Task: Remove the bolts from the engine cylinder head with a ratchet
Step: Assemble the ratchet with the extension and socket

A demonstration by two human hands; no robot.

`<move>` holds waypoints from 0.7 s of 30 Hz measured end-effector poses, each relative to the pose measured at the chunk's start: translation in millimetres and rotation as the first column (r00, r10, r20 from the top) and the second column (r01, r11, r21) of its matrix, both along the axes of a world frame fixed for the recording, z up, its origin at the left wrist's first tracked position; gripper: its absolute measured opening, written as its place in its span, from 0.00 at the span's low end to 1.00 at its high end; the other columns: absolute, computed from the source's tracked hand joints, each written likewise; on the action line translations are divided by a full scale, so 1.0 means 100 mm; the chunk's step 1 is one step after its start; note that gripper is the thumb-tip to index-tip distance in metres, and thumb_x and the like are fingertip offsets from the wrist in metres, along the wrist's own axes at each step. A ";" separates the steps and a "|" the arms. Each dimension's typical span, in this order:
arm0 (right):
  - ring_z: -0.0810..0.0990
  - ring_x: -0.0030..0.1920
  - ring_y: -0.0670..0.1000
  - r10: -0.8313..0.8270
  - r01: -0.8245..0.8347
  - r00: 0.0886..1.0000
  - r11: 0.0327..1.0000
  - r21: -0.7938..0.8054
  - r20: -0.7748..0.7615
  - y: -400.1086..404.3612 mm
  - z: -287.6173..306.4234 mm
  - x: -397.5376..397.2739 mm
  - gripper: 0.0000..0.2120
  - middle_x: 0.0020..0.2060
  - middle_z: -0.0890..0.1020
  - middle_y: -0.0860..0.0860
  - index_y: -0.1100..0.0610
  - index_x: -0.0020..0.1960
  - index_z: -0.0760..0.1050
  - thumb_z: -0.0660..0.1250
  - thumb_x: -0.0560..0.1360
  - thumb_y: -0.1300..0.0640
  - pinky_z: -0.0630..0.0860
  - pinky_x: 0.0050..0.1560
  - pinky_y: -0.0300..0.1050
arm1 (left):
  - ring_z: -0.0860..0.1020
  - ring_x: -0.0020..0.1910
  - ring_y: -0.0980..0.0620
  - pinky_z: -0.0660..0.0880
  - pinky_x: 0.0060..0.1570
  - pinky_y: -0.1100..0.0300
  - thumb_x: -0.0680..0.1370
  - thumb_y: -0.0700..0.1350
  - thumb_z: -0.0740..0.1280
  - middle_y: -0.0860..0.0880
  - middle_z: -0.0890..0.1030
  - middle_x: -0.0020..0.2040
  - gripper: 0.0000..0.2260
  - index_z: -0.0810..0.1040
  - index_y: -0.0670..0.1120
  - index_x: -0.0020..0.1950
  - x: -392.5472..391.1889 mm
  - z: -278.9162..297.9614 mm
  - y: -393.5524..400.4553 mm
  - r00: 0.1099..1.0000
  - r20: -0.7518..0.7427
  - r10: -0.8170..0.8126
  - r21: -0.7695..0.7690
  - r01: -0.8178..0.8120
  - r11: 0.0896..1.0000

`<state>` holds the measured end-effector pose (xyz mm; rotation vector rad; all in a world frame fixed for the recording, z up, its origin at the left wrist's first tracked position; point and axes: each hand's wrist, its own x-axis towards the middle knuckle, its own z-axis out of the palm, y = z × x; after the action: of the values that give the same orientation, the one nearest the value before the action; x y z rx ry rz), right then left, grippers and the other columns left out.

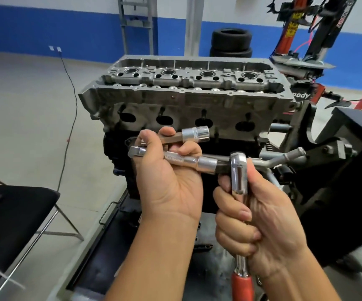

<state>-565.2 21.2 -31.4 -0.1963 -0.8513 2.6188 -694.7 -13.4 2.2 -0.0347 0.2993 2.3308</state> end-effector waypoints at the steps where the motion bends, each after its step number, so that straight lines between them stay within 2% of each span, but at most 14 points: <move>1: 0.54 0.18 0.45 0.012 -0.012 1.000 1.000 0.013 0.001 0.02 -0.01 0.02 0.23 0.24 0.68 0.49 0.57 0.43 0.69 0.59 0.80 0.37 0.54 0.21 0.32 | 0.68 0.30 0.56 0.71 0.28 0.64 0.86 0.50 0.63 0.48 0.78 0.38 0.09 0.73 0.47 0.48 0.03 0.00 0.00 1.000 -0.003 0.008 -0.001 -0.008 1.000; 3: 0.56 0.19 0.45 0.014 -0.017 1.000 0.995 0.097 0.026 0.05 -0.02 0.06 0.24 0.25 0.68 0.49 0.57 0.43 0.71 0.62 0.79 0.35 0.55 0.21 0.33 | 0.69 0.30 0.55 0.73 0.28 0.63 0.86 0.49 0.64 0.48 0.78 0.38 0.07 0.73 0.47 0.52 0.07 0.01 -0.01 0.999 0.036 0.011 0.002 -0.011 1.000; 5: 0.58 0.20 0.45 -0.057 0.039 0.996 0.971 0.236 0.072 0.06 -0.04 0.09 0.25 0.26 0.67 0.51 0.56 0.42 0.70 0.67 0.75 0.33 0.55 0.23 0.34 | 0.71 0.28 0.54 0.75 0.28 0.62 0.85 0.49 0.65 0.47 0.77 0.36 0.06 0.73 0.47 0.55 0.12 0.01 -0.02 0.994 0.111 0.002 -0.012 -0.001 1.000; 7: 0.58 0.20 0.45 -0.160 0.119 0.983 0.932 0.343 0.092 0.04 -0.06 0.08 0.26 0.27 0.65 0.52 0.57 0.42 0.69 0.68 0.73 0.33 0.55 0.24 0.34 | 0.73 0.24 0.54 0.74 0.27 0.63 0.86 0.49 0.64 0.47 0.76 0.35 0.08 0.74 0.45 0.52 0.16 -0.01 -0.04 0.986 0.168 -0.012 -0.029 0.017 0.999; 9: 0.57 0.21 0.45 -0.207 0.159 0.974 0.913 0.376 0.090 0.03 -0.09 0.05 0.27 0.27 0.64 0.52 0.60 0.44 0.67 0.64 0.74 0.35 0.55 0.25 0.33 | 0.71 0.24 0.54 0.73 0.26 0.63 0.87 0.50 0.63 0.48 0.75 0.36 0.10 0.73 0.46 0.49 0.18 -0.02 -0.05 0.981 0.188 -0.034 -0.034 0.042 0.999; 11: 0.57 0.22 0.45 -0.202 0.154 0.977 0.900 0.408 0.076 0.06 -0.09 0.05 0.31 0.27 0.64 0.51 0.66 0.53 0.67 0.61 0.75 0.35 0.53 0.26 0.34 | 0.69 0.25 0.54 0.72 0.27 0.63 0.87 0.51 0.61 0.48 0.74 0.38 0.10 0.71 0.45 0.53 0.21 -0.04 -0.07 0.980 0.187 -0.071 -0.026 0.078 0.997; 12: 0.57 0.22 0.45 -0.200 0.153 0.978 0.883 0.443 0.062 0.08 -0.09 0.07 0.31 0.27 0.64 0.51 0.64 0.61 0.68 0.61 0.77 0.36 0.52 0.26 0.35 | 0.69 0.26 0.54 0.72 0.27 0.63 0.87 0.51 0.61 0.48 0.74 0.39 0.10 0.70 0.45 0.55 0.23 -0.04 -0.08 0.979 0.182 -0.091 -0.018 0.095 0.995; 14: 0.58 0.24 0.46 -0.179 0.148 0.984 0.836 0.529 0.009 0.12 -0.05 0.14 0.28 0.28 0.65 0.51 0.52 0.72 0.69 0.64 0.79 0.36 0.52 0.27 0.39 | 0.68 0.25 0.55 0.72 0.26 0.63 0.87 0.52 0.61 0.48 0.74 0.39 0.10 0.69 0.45 0.56 0.27 -0.04 -0.10 0.978 0.172 -0.119 -0.003 0.121 0.993; 15: 0.59 0.24 0.46 -0.147 0.131 0.989 0.819 0.559 -0.015 0.14 -0.03 0.18 0.28 0.28 0.64 0.52 0.48 0.74 0.69 0.66 0.79 0.37 0.51 0.27 0.40 | 0.68 0.25 0.55 0.72 0.25 0.63 0.87 0.52 0.61 0.49 0.74 0.38 0.10 0.69 0.45 0.57 0.29 -0.03 -0.10 0.976 0.169 -0.134 0.000 0.136 0.991; 17: 0.62 0.23 0.45 -0.068 0.083 0.997 0.811 0.580 -0.048 0.18 0.02 0.25 0.28 0.28 0.66 0.52 0.50 0.75 0.70 0.68 0.79 0.40 0.51 0.26 0.39 | 0.67 0.24 0.55 0.71 0.24 0.64 0.87 0.52 0.62 0.49 0.73 0.36 0.10 0.69 0.45 0.56 0.31 0.00 -0.10 0.972 0.167 -0.167 -0.003 0.170 0.985; 19: 0.66 0.25 0.43 -0.007 0.038 0.999 0.800 0.598 -0.054 0.20 0.06 0.32 0.26 0.30 0.72 0.48 0.52 0.76 0.70 0.67 0.81 0.44 0.51 0.24 0.38 | 0.66 0.21 0.56 0.69 0.21 0.65 0.87 0.51 0.63 0.48 0.73 0.32 0.11 0.70 0.43 0.51 0.32 0.02 -0.11 0.964 0.171 -0.202 -0.026 0.209 0.977; 21: 0.69 0.26 0.42 -0.006 0.018 1.000 0.775 0.631 -0.021 0.21 0.09 0.38 0.25 0.34 0.75 0.46 0.51 0.76 0.72 0.68 0.81 0.46 0.55 0.24 0.36 | 0.65 0.20 0.57 0.67 0.19 0.67 0.86 0.49 0.63 0.49 0.72 0.30 0.13 0.70 0.42 0.46 0.30 0.03 -0.11 0.950 0.178 -0.257 -0.067 0.272 0.960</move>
<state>-526.8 41.9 -22.8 0.0117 -1.6550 2.1561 -664.3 -24.0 5.3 -0.2218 0.3048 2.0314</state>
